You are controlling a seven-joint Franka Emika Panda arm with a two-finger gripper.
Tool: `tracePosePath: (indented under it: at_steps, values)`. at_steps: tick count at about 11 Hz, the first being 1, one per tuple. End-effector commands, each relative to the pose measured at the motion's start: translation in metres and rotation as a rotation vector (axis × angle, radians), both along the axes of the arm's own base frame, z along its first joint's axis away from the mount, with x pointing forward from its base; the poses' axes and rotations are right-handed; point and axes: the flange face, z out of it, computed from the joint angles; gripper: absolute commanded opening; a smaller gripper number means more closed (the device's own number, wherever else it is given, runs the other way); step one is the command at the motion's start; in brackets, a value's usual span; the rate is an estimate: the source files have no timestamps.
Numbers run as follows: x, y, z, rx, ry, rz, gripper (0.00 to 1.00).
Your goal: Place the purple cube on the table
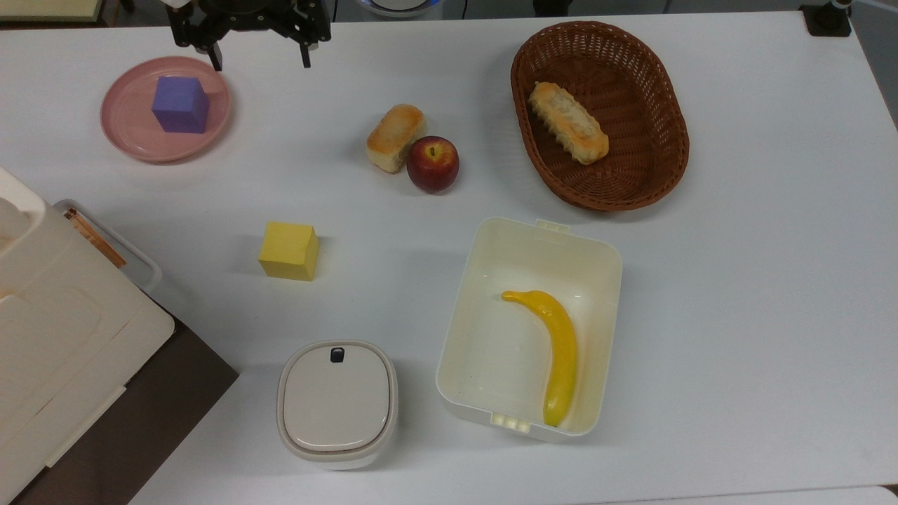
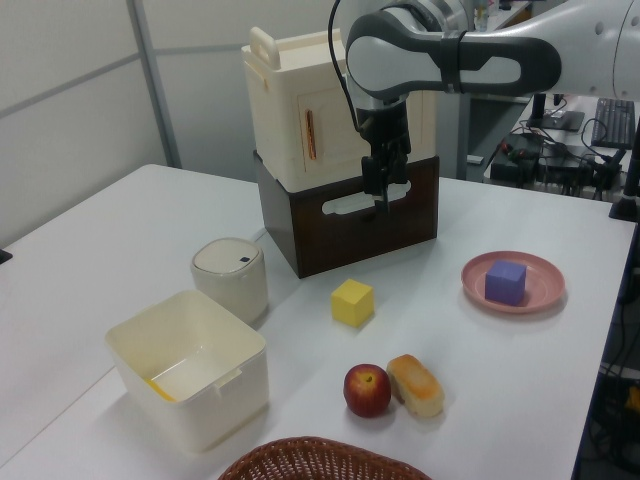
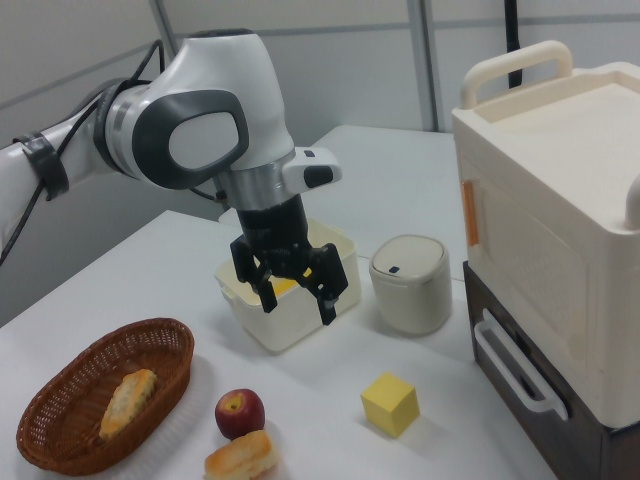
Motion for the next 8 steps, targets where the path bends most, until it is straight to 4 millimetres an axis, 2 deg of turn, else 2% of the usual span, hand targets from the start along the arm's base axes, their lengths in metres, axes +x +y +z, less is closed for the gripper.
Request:
tracePosePath:
  at_steps: [1, 3, 5, 7, 8]
  values:
    - [-0.013, -0.018, 0.004, -0.001, 0.045, 0.038, 1.00]
    - [-0.018, -0.055, -0.002, 0.011, 0.053, -0.020, 1.00]
    - [-0.024, -0.083, -0.011, 0.019, 0.074, -0.019, 1.00]
    - [-0.035, -0.118, -0.028, 0.035, 0.104, -0.024, 1.00]
    - [-0.036, -0.137, -0.044, 0.048, 0.137, -0.022, 1.00]
